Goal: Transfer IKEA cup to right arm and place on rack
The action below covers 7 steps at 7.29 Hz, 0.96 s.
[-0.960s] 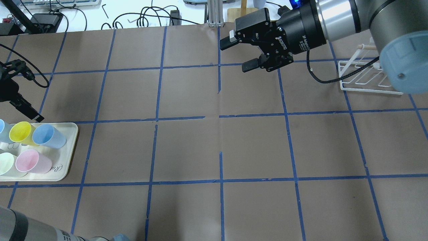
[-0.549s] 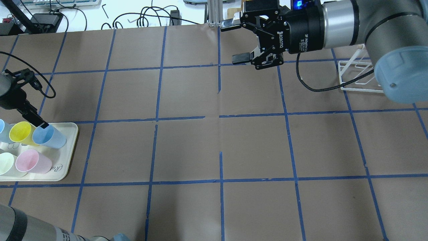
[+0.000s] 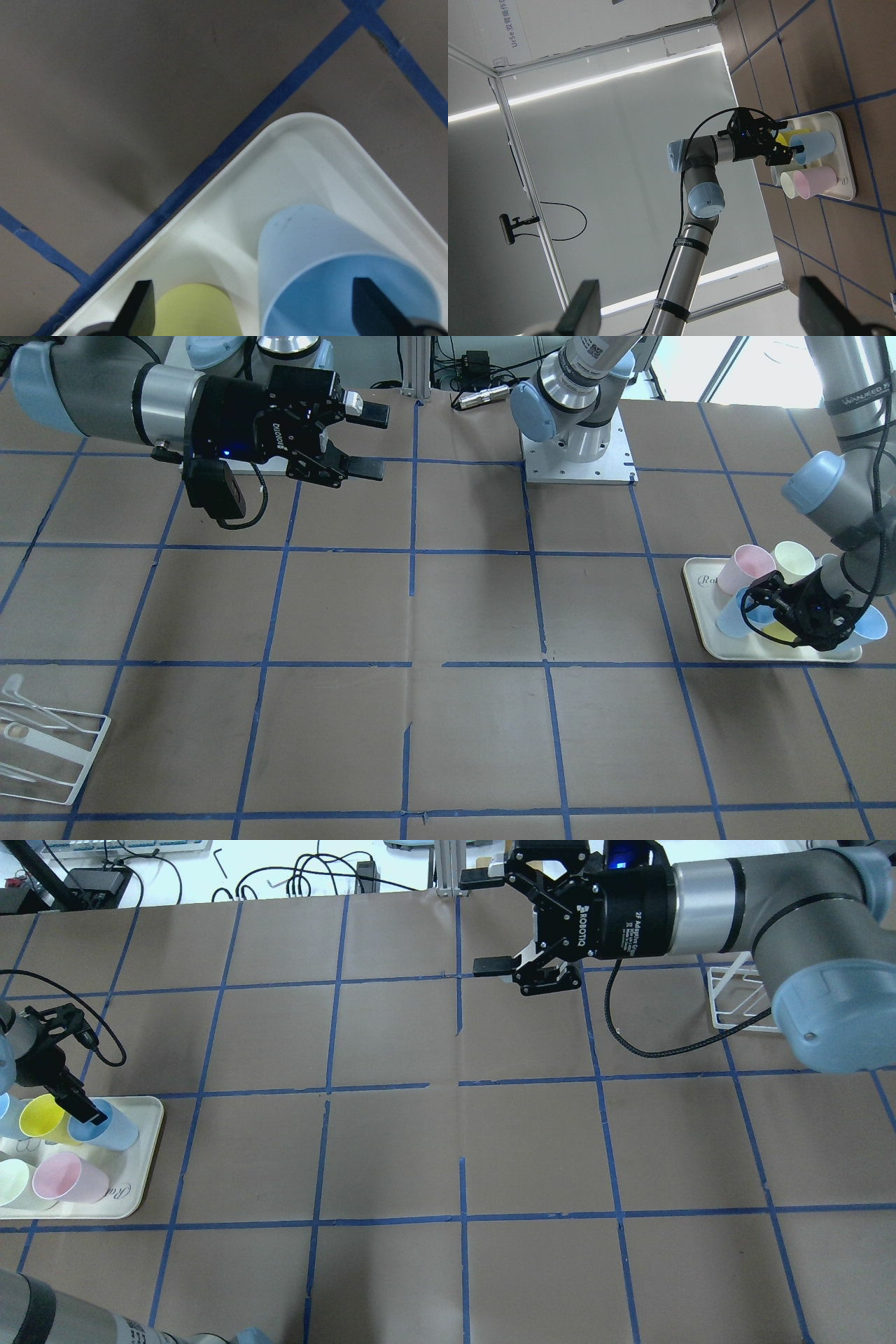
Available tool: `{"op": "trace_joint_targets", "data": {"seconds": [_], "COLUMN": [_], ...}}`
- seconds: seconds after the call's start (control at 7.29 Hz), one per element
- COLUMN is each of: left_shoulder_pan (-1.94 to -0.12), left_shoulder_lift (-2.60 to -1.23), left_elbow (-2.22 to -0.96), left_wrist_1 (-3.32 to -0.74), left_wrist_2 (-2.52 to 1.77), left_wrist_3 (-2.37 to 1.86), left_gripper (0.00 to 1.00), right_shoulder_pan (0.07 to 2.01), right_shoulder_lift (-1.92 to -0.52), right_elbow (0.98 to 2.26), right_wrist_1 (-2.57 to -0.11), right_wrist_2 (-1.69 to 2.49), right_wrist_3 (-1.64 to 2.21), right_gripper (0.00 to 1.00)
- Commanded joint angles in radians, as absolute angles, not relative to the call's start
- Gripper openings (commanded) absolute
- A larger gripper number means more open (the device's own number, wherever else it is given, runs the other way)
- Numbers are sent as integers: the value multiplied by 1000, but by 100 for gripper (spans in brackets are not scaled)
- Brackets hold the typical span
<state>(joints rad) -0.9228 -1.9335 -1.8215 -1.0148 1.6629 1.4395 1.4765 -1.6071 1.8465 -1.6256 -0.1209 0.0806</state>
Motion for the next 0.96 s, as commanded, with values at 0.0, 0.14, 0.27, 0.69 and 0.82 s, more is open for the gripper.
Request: {"op": "trace_joint_targets", "data": {"seconds": [0.0, 0.14, 0.27, 0.69, 0.82], "left_shoulder_pan": [-893, -859, -861, -873, -871], "left_shoulder_lift": [-1936, -1945, -1939, -1927, -1933], "left_elbow": [-1824, -1828, -1839, -1845, -1848], "left_wrist_1": [-1014, -1014, -1014, -1014, -1014], "left_wrist_2": [1645, 1606, 1592, 1594, 1595], "left_wrist_3": [1482, 1508, 1511, 1505, 1505], "left_gripper": [93, 92, 86, 72, 61], "right_shoulder_pan": [1480, 1482, 1494, 1502, 1500], "right_shoulder_lift": [-1611, -1612, -1609, -1598, -1597], "right_elbow": [1847, 1848, 1848, 1848, 1850], "right_wrist_1": [-1628, -1643, -1705, -1724, -1724], "right_wrist_2": [-91, -86, -86, -80, -80], "right_wrist_3": [216, 195, 202, 181, 160], "right_gripper": [100, 100, 100, 100, 100]}}
